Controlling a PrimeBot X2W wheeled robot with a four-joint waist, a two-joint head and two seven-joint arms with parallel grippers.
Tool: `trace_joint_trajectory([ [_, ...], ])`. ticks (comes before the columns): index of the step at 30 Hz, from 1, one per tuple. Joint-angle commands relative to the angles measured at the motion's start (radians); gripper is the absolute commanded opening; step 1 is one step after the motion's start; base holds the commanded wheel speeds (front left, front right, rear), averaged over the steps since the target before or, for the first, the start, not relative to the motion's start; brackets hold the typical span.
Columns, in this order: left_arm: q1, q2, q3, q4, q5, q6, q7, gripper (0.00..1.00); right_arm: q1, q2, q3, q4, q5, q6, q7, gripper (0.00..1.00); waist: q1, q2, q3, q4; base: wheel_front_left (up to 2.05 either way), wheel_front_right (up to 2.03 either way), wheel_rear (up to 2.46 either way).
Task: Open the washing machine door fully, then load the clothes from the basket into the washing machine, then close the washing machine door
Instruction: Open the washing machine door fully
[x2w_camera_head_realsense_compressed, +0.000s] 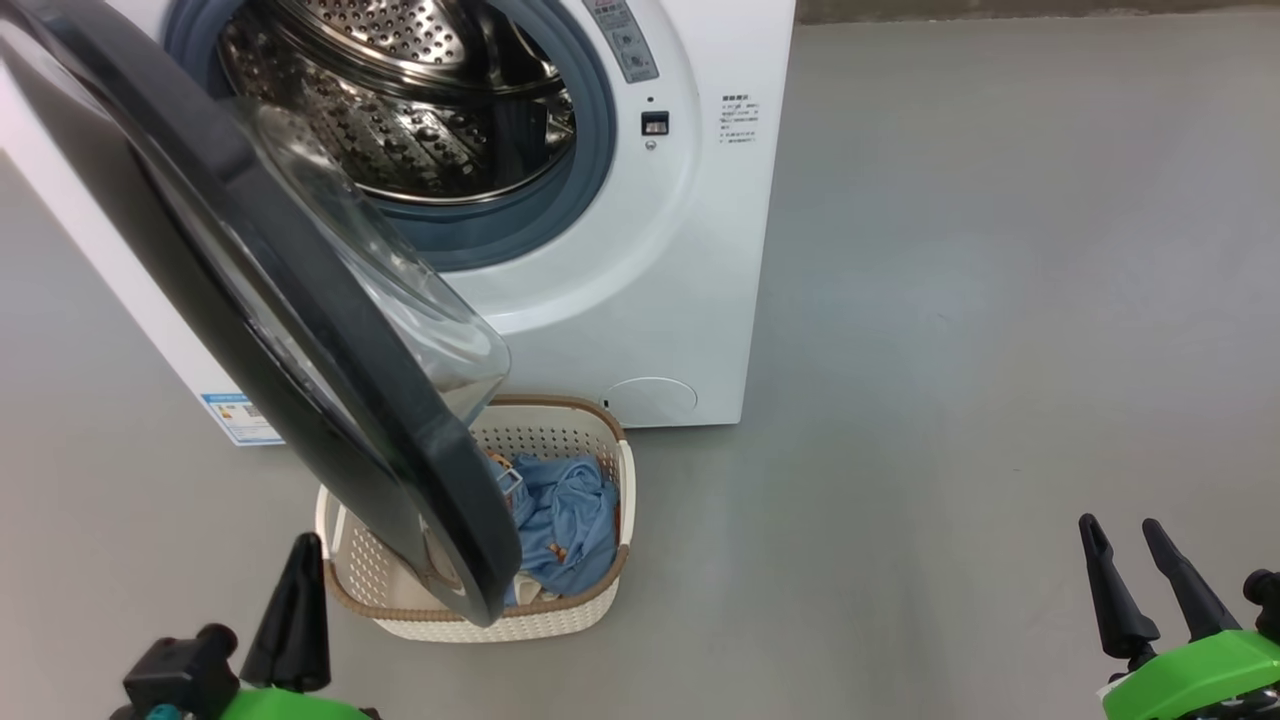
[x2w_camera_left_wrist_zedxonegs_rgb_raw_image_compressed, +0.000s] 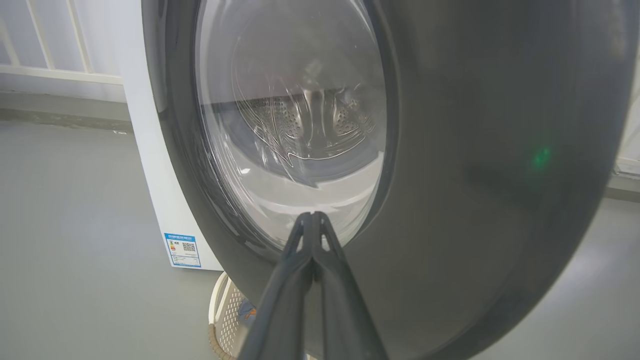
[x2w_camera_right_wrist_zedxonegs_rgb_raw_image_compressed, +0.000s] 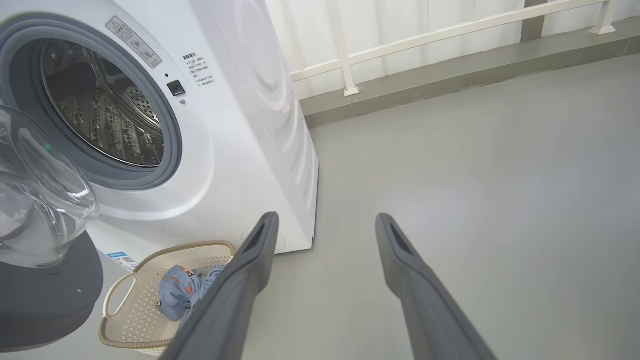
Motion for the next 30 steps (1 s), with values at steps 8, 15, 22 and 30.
trace_joint_trajectory([
  [8, -0.072, 0.012, 0.106, -0.118, -0.043, -0.003, -0.006, 0.0, 0.02, -0.015, 0.005, -0.038, -0.013, 0.002, -0.013, 1.0, 0.0, -0.0001, -0.006, 0.015, 0.0, 0.0, 0.0],
  [15, -0.112, 0.012, 0.125, -0.304, -0.017, 0.004, -0.006, 0.0, 0.024, -0.019, -0.009, -0.052, -0.01, 0.002, -0.013, 1.0, 0.0, -0.0001, -0.004, 0.028, 0.0, 0.0, 0.0],
  [22, -0.12, 0.012, -0.031, -0.594, 0.029, 0.041, 0.071, 0.0, 0.028, -0.023, -0.014, -0.06, -0.007, 0.002, -0.013, 1.0, 0.0, -0.0001, -0.001, 0.033, 0.0, 0.0, 0.0],
  [30, -0.102, 0.017, -0.291, -0.705, 0.104, 0.033, 0.17, 0.0, 0.015, -0.031, -0.002, -0.066, -0.002, 0.002, -0.013, 1.0, 0.0, -0.0001, 0.011, 0.031, 0.0, 0.0, 0.0],
])
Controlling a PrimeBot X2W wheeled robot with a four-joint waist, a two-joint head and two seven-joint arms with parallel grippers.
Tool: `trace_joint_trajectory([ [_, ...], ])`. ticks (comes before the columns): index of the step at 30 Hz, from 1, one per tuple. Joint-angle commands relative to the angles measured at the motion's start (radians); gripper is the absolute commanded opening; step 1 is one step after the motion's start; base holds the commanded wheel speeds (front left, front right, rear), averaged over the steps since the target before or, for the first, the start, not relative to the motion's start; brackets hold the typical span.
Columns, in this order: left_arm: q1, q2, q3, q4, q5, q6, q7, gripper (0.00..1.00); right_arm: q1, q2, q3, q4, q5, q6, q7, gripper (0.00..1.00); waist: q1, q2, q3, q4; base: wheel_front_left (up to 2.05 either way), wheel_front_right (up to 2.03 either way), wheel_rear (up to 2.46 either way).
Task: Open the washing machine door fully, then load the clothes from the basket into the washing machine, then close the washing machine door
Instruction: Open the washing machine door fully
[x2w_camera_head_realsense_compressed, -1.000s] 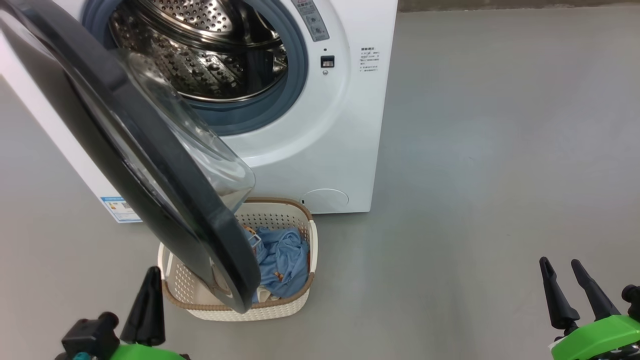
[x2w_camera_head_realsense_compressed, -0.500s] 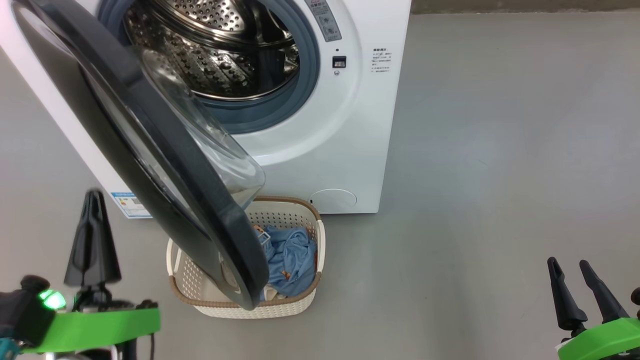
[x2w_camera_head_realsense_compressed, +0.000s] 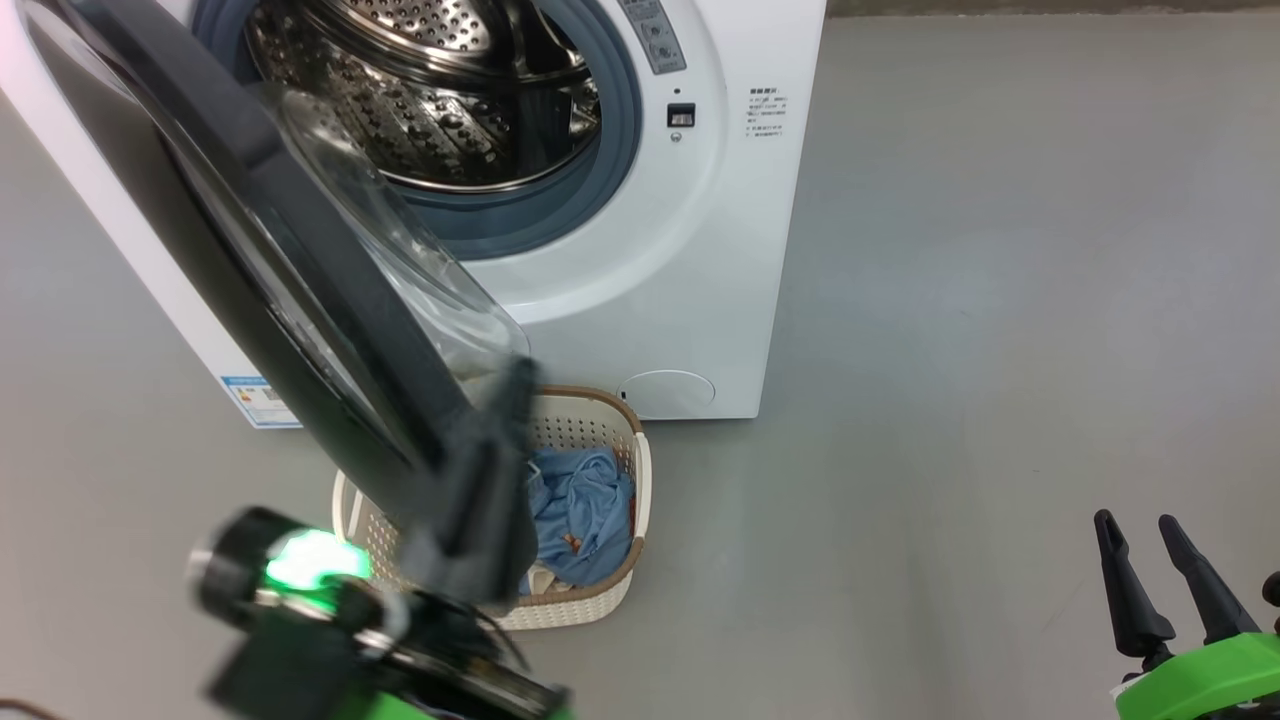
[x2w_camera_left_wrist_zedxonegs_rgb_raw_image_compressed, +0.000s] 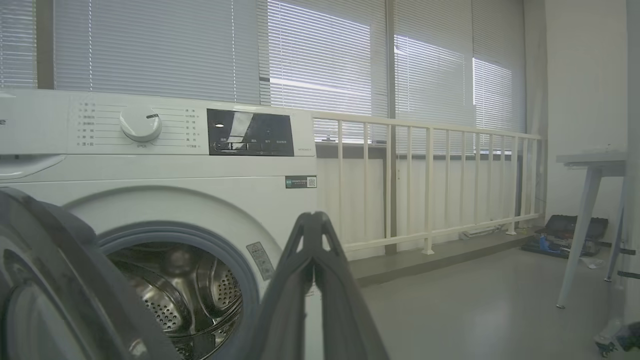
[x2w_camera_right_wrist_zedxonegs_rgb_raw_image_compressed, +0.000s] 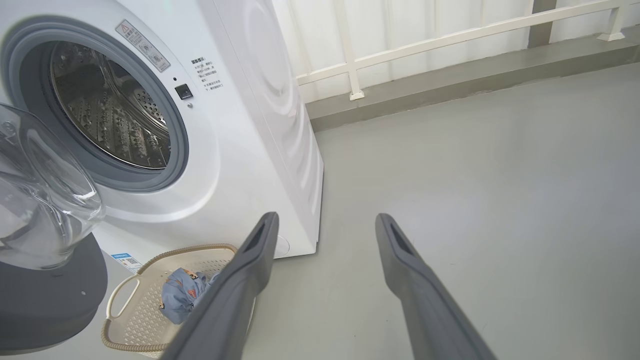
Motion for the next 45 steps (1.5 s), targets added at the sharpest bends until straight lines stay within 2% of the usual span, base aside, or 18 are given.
trace_joint_trajectory([
  [1, -0.016, 0.007, 0.008, -0.019, 0.002, -0.003, 0.008, 0.0, -0.007, -0.028, 0.025, -0.026, 0.0, 0.002, -0.013, 1.0, 0.0, 0.0, 0.002, 0.0, 0.0, 0.0, 0.0],
  [8, 0.009, 0.004, -0.071, 0.118, -0.069, 0.008, -0.015, 0.0, -0.017, -0.029, 0.031, -0.031, 0.002, 0.002, -0.013, 1.0, 0.0, 0.0, 0.011, -0.003, 0.0, 0.0, 0.0],
  [26, -0.037, 0.003, -0.092, 0.547, -0.216, 0.023, -0.13, 0.0, -0.032, -0.031, 0.045, -0.031, 0.009, 0.002, -0.013, 1.0, 0.0, 0.0, 0.021, -0.009, 0.0, 0.0, 0.0],
  [33, -0.089, 0.003, -0.111, 0.623, -0.277, 0.04, -0.158, 0.0, -0.029, -0.03, 0.046, -0.035, 0.011, 0.002, -0.013, 1.0, 0.0, 0.0, 0.024, -0.007, 0.0, 0.0, 0.0],
  [45, -0.137, 0.003, -0.103, 0.675, -0.303, 0.051, -0.172, 0.0, -0.03, -0.026, 0.054, -0.035, 0.012, 0.002, -0.013, 1.0, 0.0, 0.0, 0.022, -0.007, 0.0, 0.0, 0.0],
])
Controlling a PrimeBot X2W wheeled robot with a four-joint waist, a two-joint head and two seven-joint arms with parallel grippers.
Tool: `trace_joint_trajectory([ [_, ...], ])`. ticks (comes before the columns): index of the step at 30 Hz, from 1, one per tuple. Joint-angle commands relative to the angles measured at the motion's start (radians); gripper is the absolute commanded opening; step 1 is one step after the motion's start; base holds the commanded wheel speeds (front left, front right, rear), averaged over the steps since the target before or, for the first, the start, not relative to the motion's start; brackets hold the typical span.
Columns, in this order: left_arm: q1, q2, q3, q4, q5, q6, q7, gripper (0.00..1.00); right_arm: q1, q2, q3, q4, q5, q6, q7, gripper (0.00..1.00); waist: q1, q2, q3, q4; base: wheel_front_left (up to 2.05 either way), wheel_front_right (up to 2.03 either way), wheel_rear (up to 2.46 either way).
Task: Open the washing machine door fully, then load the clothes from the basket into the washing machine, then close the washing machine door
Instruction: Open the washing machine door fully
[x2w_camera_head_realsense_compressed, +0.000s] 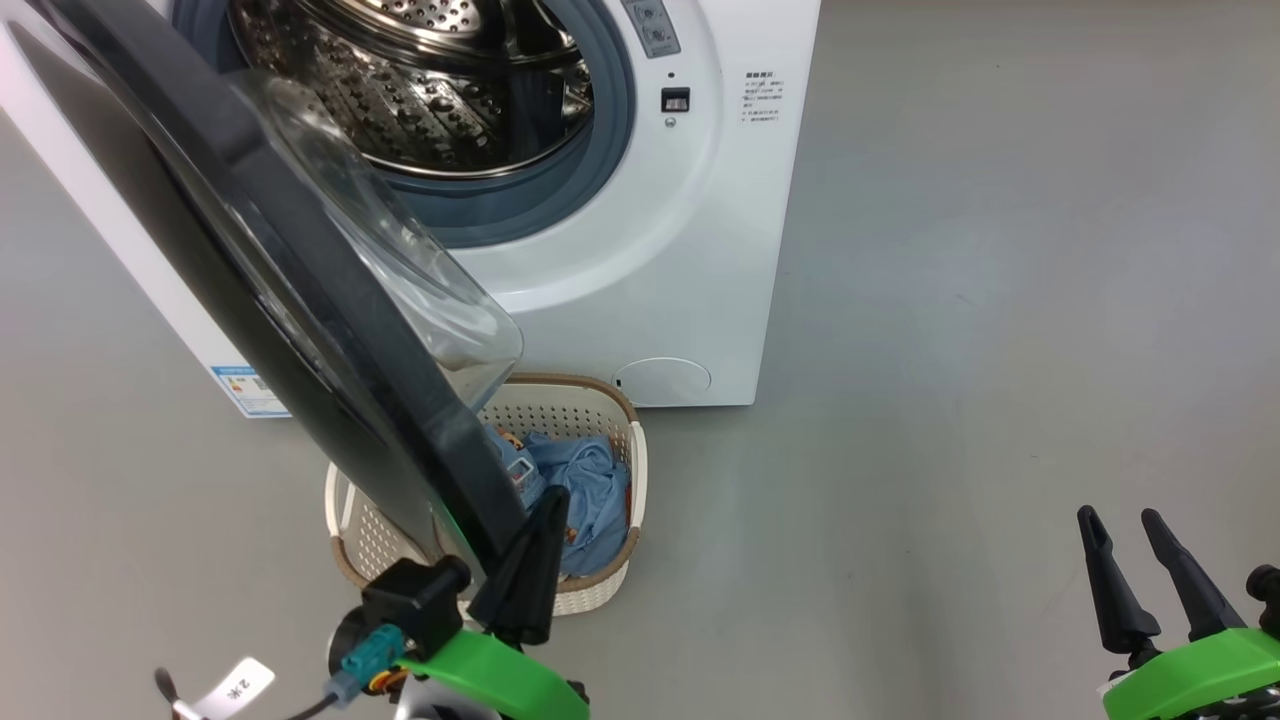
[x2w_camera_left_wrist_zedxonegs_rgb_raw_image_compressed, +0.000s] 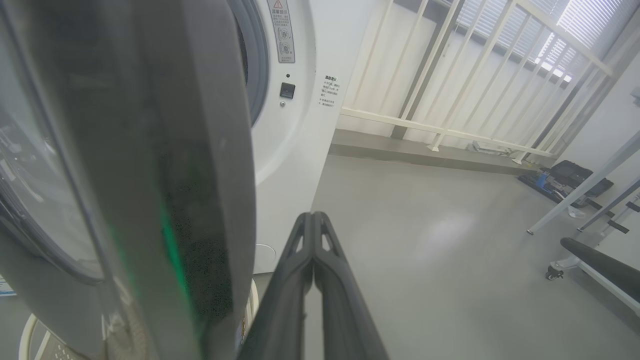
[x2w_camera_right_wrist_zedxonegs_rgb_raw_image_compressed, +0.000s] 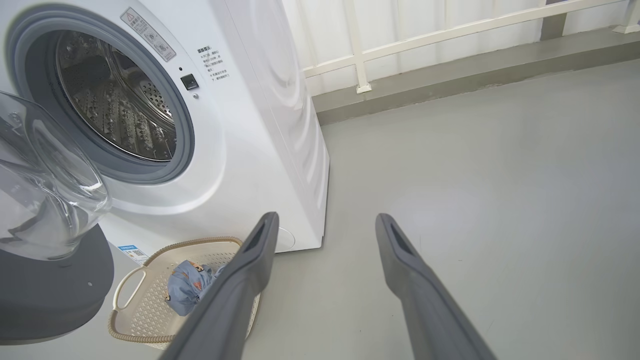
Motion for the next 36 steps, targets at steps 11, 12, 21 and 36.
trace_joint_trajectory([
  [11, -0.062, 0.003, 0.087, -0.009, -0.009, 0.002, -0.014, 0.0, -0.027, -0.024, 0.023, -0.029, 0.008, 0.002, -0.013, 1.0, 0.0, 0.0, 0.009, 0.004, 0.0, 0.0, 0.0],
  [12, -0.061, 0.003, 0.091, -0.008, -0.009, 0.002, -0.014, 0.0, -0.027, -0.024, 0.022, -0.029, 0.009, 0.002, -0.013, 1.0, 0.0, 0.0, 0.01, 0.005, 0.0, 0.0, 0.0],
  [21, -0.046, 0.003, 0.115, -0.003, -0.001, -0.002, -0.014, 0.0, -0.03, -0.027, 0.024, -0.031, 0.006, 0.002, -0.013, 1.0, 0.0, 0.0, 0.015, 0.02, 0.0, 0.0, 0.0],
  [36, 0.003, 0.003, 0.134, -0.033, 0.002, -0.001, -0.014, 0.0, -0.026, -0.039, 0.028, -0.035, 0.003, 0.002, -0.013, 1.0, 0.0, 0.0, 0.007, 0.095, 0.0, 0.0, 0.0],
])
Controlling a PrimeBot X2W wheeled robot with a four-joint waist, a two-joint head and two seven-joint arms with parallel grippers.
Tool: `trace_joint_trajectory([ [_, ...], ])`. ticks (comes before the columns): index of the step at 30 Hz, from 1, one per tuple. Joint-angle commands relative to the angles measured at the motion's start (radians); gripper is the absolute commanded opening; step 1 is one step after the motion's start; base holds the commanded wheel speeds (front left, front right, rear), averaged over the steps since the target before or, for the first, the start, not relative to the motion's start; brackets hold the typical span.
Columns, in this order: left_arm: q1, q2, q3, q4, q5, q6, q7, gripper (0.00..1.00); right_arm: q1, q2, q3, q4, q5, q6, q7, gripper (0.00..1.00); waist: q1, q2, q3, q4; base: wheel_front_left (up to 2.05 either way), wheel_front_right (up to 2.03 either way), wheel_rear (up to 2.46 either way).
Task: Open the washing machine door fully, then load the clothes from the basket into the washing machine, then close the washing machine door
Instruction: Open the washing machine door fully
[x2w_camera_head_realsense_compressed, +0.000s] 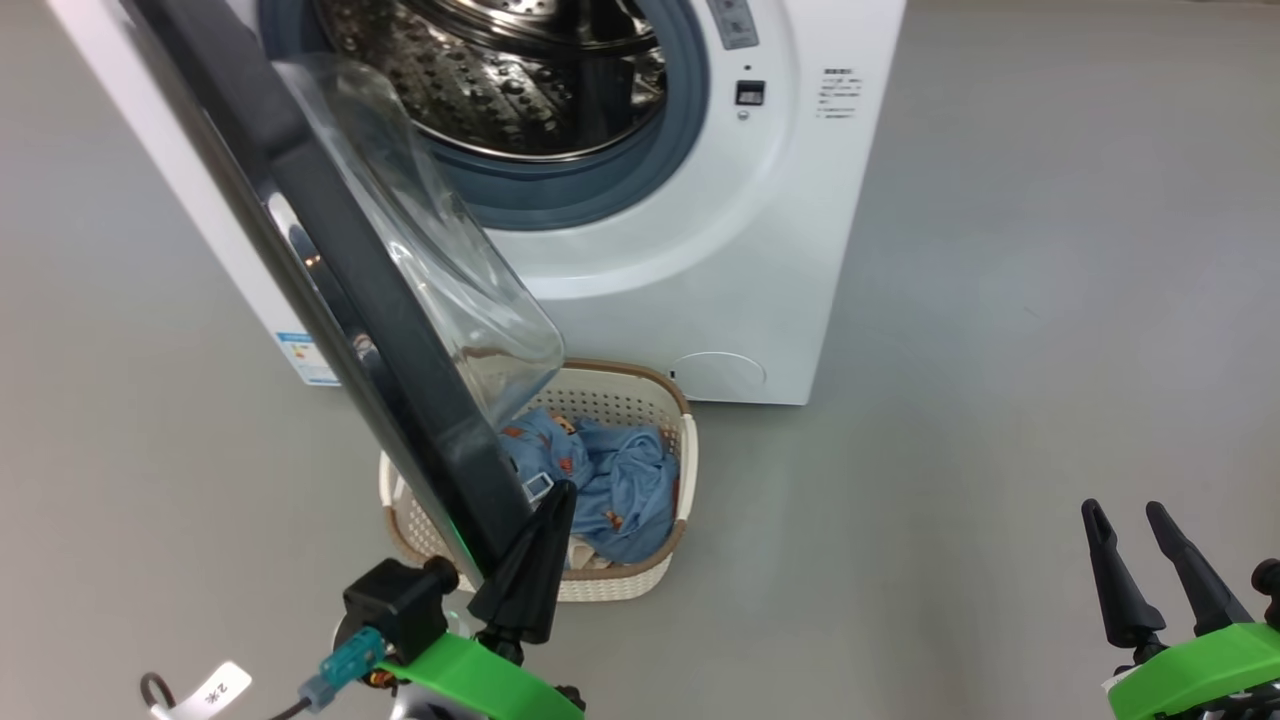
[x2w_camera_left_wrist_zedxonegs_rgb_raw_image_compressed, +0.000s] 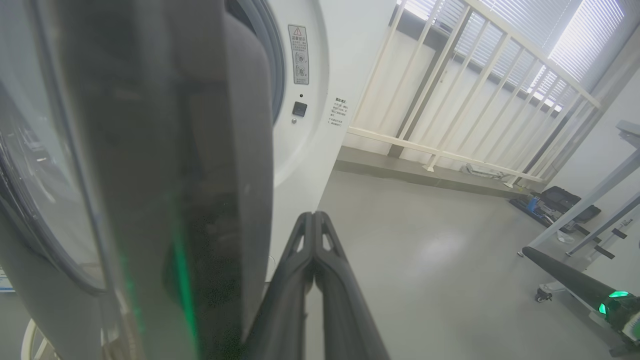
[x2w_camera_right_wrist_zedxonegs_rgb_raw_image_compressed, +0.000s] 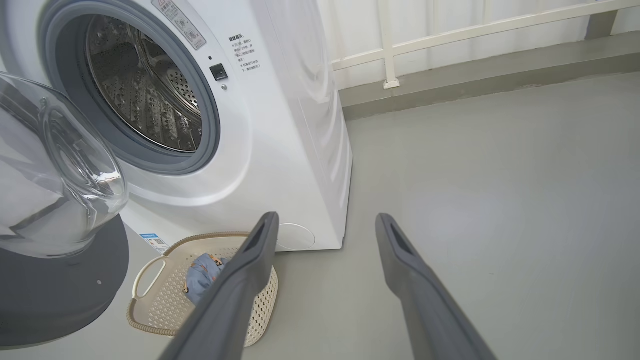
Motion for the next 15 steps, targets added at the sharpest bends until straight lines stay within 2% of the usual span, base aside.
trace_joint_trajectory([
  [1, -0.013, 0.031, 0.06, -0.025, 0.007, 0.01, -0.013, 0.0, -0.022, -0.028, 0.025, -0.026, 0.002, 0.002, -0.013, 1.0, 0.0, 0.0, -0.001, 0.014, 0.0, 0.0, 0.0],
  [15, 0.01, 0.031, 0.052, -0.05, 0.013, 0.026, -0.014, 0.0, -0.013, -0.033, 0.019, -0.026, 0.002, 0.002, -0.013, 1.0, 0.0, 0.0, -0.011, 0.105, 0.0, 0.0, 0.0],
])
